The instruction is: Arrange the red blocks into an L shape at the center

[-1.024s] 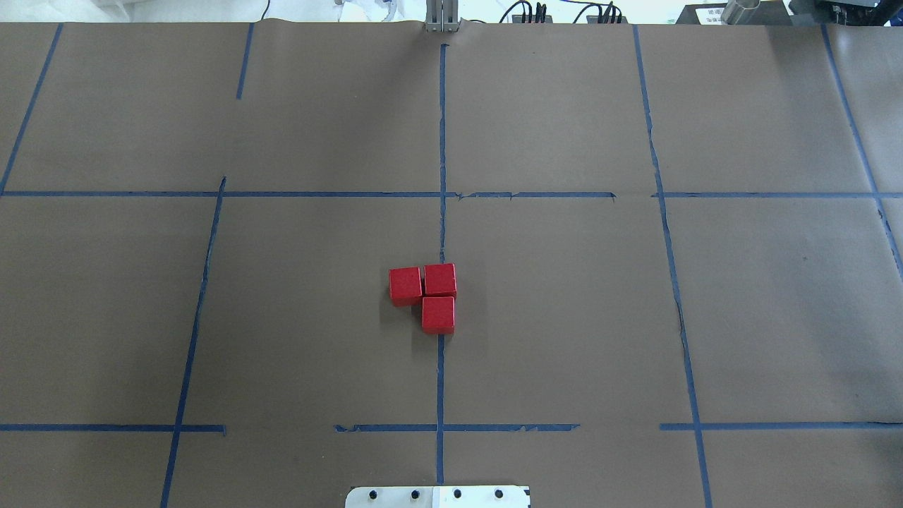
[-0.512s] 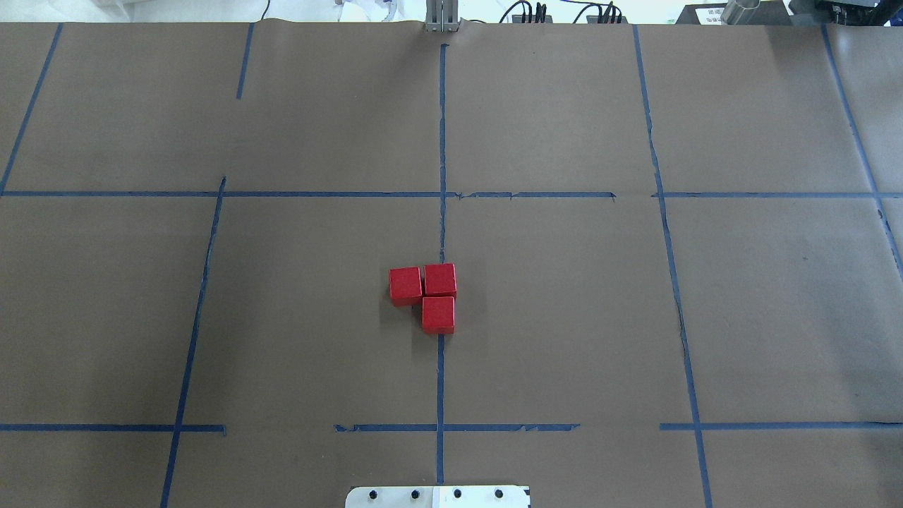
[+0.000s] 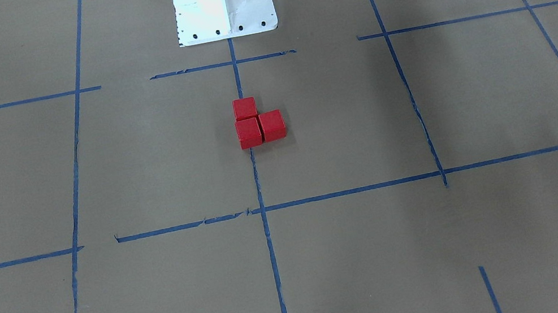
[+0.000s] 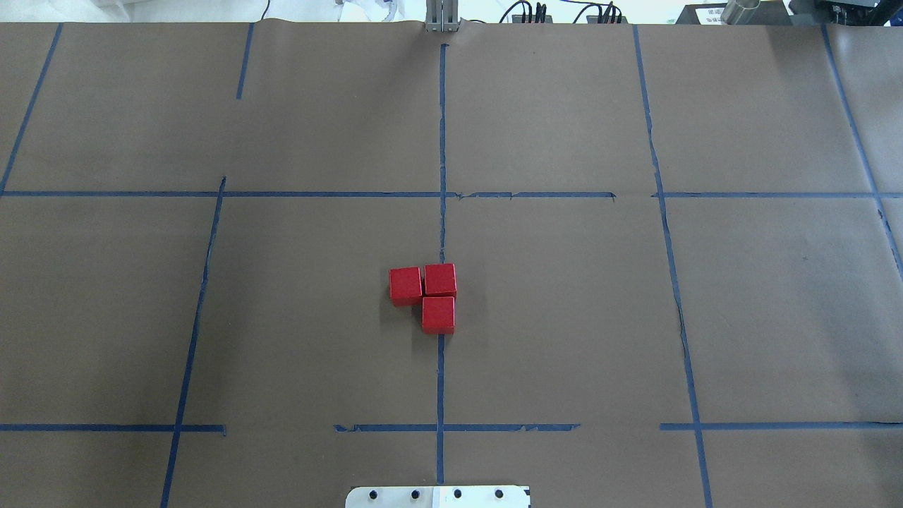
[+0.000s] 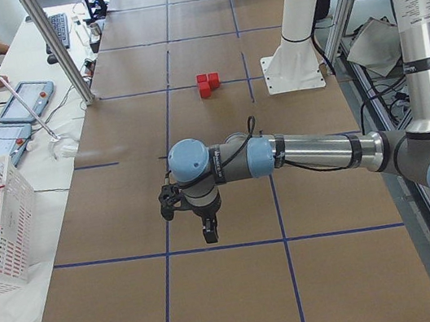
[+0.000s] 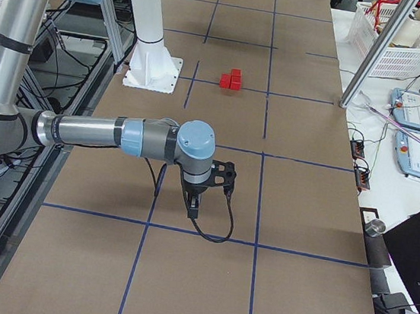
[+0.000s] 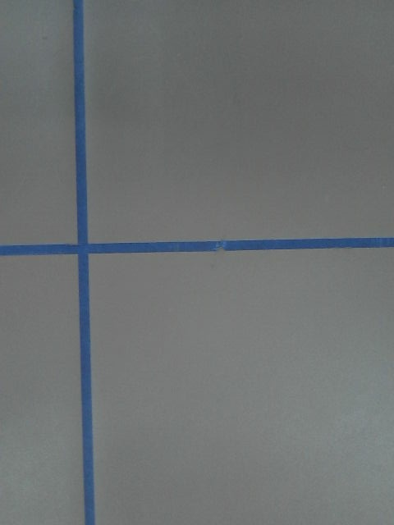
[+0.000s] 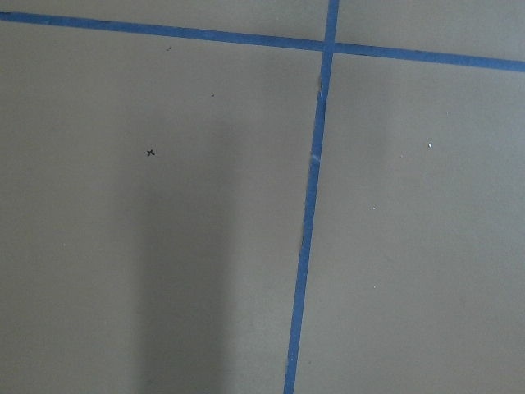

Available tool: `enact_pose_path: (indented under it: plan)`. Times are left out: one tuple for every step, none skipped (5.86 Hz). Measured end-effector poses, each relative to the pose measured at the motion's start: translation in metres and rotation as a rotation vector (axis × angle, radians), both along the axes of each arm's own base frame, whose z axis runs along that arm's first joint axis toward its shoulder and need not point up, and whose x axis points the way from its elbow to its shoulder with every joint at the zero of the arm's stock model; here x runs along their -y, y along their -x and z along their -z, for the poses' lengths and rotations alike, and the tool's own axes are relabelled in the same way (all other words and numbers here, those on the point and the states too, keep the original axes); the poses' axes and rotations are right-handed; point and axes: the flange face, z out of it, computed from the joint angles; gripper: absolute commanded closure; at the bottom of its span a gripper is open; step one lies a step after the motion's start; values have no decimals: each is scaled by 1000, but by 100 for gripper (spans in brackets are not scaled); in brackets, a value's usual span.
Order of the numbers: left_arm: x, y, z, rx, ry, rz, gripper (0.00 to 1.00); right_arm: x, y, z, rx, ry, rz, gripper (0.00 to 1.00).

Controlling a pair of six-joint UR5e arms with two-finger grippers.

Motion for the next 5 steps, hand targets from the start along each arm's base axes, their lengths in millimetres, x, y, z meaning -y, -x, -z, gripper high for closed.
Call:
enact_pose_path:
  plan:
    - [1,-1,1,-9,-1,3,0,-1,0,-3,-1,7,0,0]
    - [3,-2,3,-28,-3,4,0,-1,0,-8,-2,20,-2,0]
    - [3,-3,3,-41,-8,3,0,-2,0,-12,-2,30,-3,0]
    - [2,-3,2,-45,-8,3,0,-3,0,-13,-3,35,-5,0]
    - [0,-3,1,-45,-4,4,0,-2,0,-13,-3,39,-8,0]
